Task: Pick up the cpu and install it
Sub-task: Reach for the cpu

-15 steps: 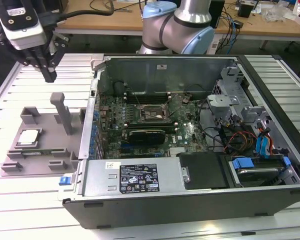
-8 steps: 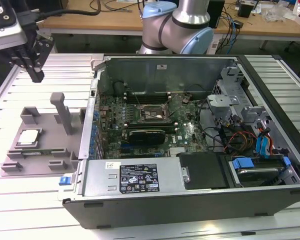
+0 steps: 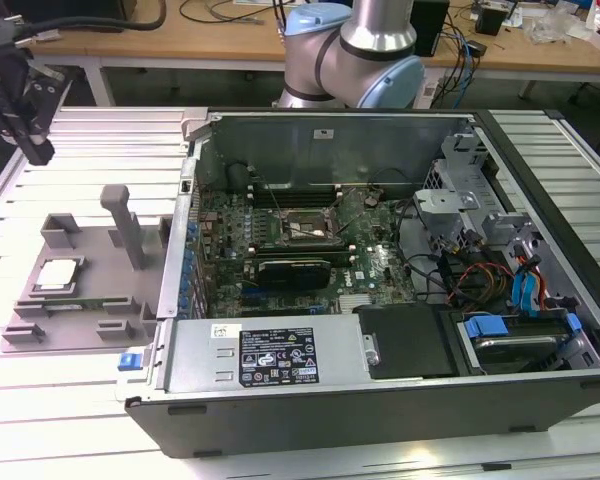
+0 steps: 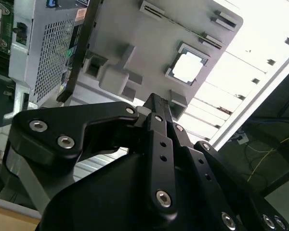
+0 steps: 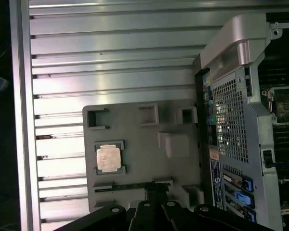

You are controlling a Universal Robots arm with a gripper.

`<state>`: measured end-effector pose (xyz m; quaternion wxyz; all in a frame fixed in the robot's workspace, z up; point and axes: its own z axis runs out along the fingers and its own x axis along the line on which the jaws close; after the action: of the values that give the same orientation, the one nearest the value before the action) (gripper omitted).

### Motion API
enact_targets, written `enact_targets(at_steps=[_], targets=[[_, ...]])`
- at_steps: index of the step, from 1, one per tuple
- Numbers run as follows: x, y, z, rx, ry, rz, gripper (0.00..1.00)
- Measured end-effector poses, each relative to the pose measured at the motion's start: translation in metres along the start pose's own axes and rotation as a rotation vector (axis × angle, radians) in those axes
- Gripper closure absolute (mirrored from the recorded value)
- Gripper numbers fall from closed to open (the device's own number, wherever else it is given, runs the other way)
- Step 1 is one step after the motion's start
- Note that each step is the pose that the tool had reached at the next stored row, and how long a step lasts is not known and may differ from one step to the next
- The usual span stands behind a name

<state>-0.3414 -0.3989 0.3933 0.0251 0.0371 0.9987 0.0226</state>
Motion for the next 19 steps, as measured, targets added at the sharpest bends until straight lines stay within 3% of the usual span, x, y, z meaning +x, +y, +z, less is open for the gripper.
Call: enact_targets(at_steps=[7, 11, 13, 15, 19], targets=[[0.0254, -0.0019, -0.0013, -0.0004, -0.0056, 0.000, 0.89], [0.0471, -0.0034, -0.0025, -0.0008, -0.0106, 0.000, 0.89], [0.0531, -0.0039, -0.0028, -0.0009, -0.0121, -0.001, 0.89], [0.0667, -0.0049, -0.0035, -0.0011, -0.0151, -0.001, 0.89], [0.0801, -0.0059, -0.0029, -0.0014, -0.0177, -0.001, 0.89]])
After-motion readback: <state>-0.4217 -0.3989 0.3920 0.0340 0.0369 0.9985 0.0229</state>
